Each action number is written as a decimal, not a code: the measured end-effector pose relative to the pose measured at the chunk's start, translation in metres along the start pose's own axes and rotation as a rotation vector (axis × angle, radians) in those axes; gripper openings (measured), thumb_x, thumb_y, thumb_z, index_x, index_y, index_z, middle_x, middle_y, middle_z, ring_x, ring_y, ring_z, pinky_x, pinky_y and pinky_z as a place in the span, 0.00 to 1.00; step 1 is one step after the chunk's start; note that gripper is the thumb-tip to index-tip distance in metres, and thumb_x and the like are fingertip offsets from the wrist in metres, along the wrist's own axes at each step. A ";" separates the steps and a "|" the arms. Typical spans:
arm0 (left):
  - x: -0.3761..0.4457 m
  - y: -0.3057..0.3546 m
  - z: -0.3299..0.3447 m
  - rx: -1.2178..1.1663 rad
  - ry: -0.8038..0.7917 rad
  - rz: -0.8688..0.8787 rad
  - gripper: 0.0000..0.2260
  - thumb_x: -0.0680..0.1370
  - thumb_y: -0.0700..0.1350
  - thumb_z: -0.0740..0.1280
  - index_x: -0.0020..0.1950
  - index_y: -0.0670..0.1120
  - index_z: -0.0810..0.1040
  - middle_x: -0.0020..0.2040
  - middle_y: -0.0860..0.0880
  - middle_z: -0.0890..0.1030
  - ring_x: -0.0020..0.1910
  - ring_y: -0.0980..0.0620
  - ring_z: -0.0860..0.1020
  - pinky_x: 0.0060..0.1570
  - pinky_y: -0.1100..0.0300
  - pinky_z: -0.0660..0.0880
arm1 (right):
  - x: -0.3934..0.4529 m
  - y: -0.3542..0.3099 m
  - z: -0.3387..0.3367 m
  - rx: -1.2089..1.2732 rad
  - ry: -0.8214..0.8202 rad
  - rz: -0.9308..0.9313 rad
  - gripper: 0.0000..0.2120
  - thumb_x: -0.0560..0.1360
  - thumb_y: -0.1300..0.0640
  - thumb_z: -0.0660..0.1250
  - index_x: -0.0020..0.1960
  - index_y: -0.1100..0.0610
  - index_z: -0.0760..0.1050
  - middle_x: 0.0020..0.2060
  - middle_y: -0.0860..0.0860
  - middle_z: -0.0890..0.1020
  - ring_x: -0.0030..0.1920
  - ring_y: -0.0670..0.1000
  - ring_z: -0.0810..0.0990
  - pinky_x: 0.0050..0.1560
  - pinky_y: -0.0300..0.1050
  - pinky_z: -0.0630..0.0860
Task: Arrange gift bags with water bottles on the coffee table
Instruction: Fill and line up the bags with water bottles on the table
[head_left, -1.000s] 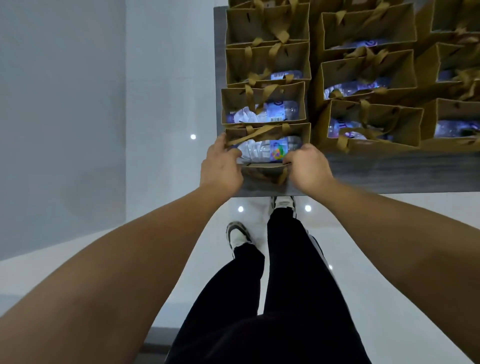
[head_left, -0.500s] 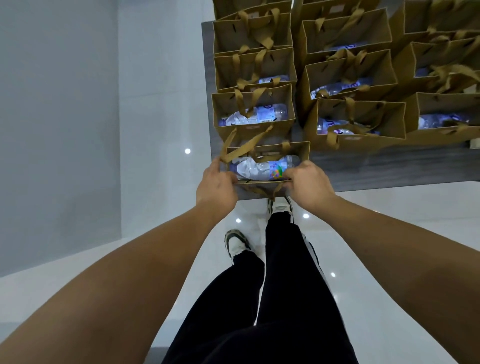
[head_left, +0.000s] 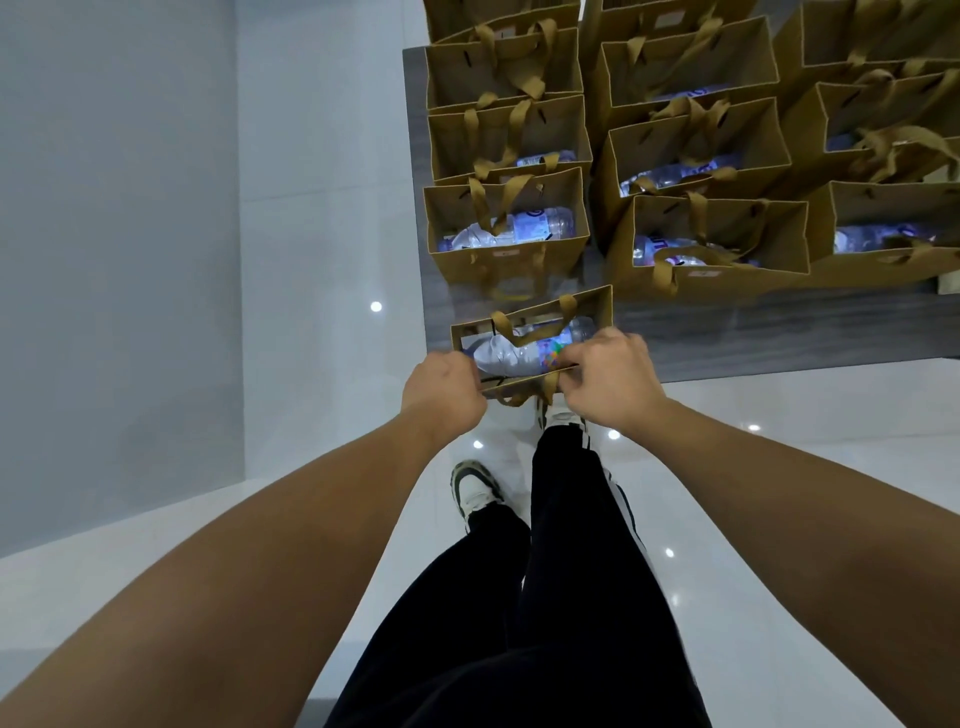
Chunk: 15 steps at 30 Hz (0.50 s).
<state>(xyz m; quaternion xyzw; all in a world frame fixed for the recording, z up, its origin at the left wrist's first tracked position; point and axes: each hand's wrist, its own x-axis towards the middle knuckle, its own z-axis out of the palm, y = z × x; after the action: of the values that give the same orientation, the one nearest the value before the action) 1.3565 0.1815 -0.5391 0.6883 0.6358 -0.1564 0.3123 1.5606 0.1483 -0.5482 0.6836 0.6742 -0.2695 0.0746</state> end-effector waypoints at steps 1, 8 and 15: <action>0.001 0.000 -0.003 -0.049 0.006 -0.014 0.05 0.78 0.43 0.68 0.51 0.46 0.83 0.42 0.48 0.78 0.43 0.47 0.78 0.46 0.56 0.80 | 0.001 -0.001 0.000 -0.033 0.016 -0.012 0.15 0.77 0.49 0.62 0.59 0.49 0.82 0.49 0.50 0.84 0.59 0.54 0.73 0.64 0.53 0.63; 0.019 0.001 -0.027 -0.377 0.063 -0.150 0.06 0.76 0.41 0.68 0.48 0.52 0.80 0.42 0.53 0.77 0.43 0.51 0.76 0.46 0.58 0.77 | 0.010 -0.011 0.005 -0.197 0.205 -0.168 0.10 0.74 0.55 0.67 0.52 0.56 0.83 0.49 0.56 0.82 0.57 0.61 0.74 0.66 0.60 0.65; 0.033 0.007 -0.039 -0.389 0.179 -0.216 0.08 0.78 0.38 0.66 0.49 0.51 0.77 0.46 0.49 0.78 0.41 0.50 0.76 0.45 0.60 0.76 | 0.051 -0.031 -0.012 -0.151 0.184 -0.142 0.23 0.73 0.57 0.70 0.68 0.57 0.72 0.60 0.58 0.75 0.59 0.60 0.72 0.57 0.54 0.71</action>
<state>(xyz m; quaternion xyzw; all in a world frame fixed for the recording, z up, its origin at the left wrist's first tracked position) 1.3612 0.2320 -0.5280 0.5542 0.7492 -0.0020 0.3627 1.5315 0.2008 -0.5541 0.6483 0.7433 -0.1589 0.0445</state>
